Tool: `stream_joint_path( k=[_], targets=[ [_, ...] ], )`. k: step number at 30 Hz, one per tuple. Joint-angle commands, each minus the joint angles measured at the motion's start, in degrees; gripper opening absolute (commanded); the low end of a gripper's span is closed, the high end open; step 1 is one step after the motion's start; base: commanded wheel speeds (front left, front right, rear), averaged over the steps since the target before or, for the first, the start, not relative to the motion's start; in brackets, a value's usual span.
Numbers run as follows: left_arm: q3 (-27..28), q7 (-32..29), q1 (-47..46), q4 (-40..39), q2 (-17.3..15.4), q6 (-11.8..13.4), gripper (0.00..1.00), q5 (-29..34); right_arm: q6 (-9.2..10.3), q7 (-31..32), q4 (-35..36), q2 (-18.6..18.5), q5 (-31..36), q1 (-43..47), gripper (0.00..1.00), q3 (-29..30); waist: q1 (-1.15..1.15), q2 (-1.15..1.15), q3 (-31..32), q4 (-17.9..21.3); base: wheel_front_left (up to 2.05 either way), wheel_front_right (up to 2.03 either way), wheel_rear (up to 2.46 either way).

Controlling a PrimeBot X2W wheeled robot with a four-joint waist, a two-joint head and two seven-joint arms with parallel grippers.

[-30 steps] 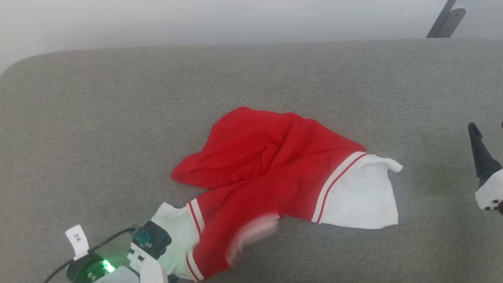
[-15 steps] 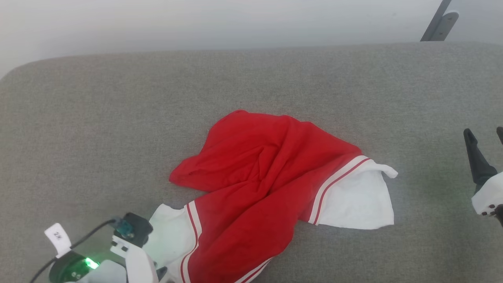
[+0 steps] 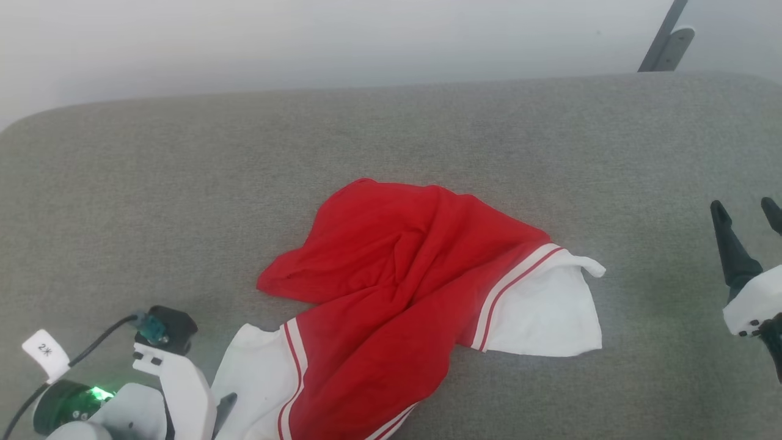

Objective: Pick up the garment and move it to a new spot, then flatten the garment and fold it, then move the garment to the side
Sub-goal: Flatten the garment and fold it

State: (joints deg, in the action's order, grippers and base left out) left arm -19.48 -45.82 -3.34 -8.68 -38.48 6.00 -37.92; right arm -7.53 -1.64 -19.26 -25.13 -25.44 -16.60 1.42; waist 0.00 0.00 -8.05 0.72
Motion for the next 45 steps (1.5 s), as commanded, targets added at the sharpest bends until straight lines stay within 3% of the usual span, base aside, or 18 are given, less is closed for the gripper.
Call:
stream_joint_path(
  k=[1, 14, 15, 16, 18, 26, 36, 45],
  targets=[
    [-0.33, -0.56, -0.77, 1.27, 0.52, 0.27, 1.0, 0.04, 0.08, 0.01, 0.13, 0.39, 0.35, 0.44, 1.0, -0.25, 0.0, 0.0, -0.14, 0.26, 0.0, 0.0, 0.0],
    [-2.9, -2.96, -3.55, 14.14, 4.23, 2.05, 1.0, -0.26, 0.08, 0.73, 1.15, 0.02, -0.46, 0.33, 1.0, -0.18, 0.0, 0.0, -2.16, 1.62, 0.0, 0.0, 0.0],
    [-2.85, -2.56, -3.7, 15.25, 4.58, 1.83, 0.86, -0.51, 0.08, 0.7, 1.17, 0.0, -0.66, 0.35, 1.0, -0.33, 0.0, 0.0, -2.27, 1.69, 0.0, 0.0, 0.0],
    [-2.67, -2.18, -4.02, 16.22, 5.21, 1.62, 0.44, -0.99, 0.08, 0.69, 1.15, -0.11, -0.83, 0.36, 1.0, -0.42, 0.0, 0.0, -2.36, 1.73, 0.0, 0.0, 0.0],
    [-2.65, -1.53, -4.46, 17.89, 6.16, 1.01, 0.0, -1.82, 0.08, 0.77, 1.05, -0.32, -1.08, 0.41, 1.0, -0.64, 0.0, 0.0, -2.5, 1.78, 0.0, 0.0, 0.0],
    [-2.81, 1.28, -6.53, 20.54, 6.64, -0.89, 0.0, -1.54, 0.05, 3.43, 3.69, -1.74, -4.7, 1.3, 1.0, -5.7, 0.0, 0.0, -2.8, 1.29, 0.0, 0.0, 0.0],
    [-2.55, 5.99, -9.62, 20.84, 5.89, -0.62, 0.0, 1.79, 0.04, 14.63, 10.19, -7.7, -16.35, 3.83, 1.0, -18.25, 0.0, 0.0, -3.21, -0.8, 0.0, 0.0, 0.0],
    [-4.05, 6.86, -11.73, 20.24, 8.03, -0.59, 0.0, 2.16, 0.04, 24.68, 8.5, -9.08, -21.56, 2.36, 1.0, -23.64, 0.0, 0.0, -4.76, -2.72, 0.0, 0.0, 0.0]
  ],
)
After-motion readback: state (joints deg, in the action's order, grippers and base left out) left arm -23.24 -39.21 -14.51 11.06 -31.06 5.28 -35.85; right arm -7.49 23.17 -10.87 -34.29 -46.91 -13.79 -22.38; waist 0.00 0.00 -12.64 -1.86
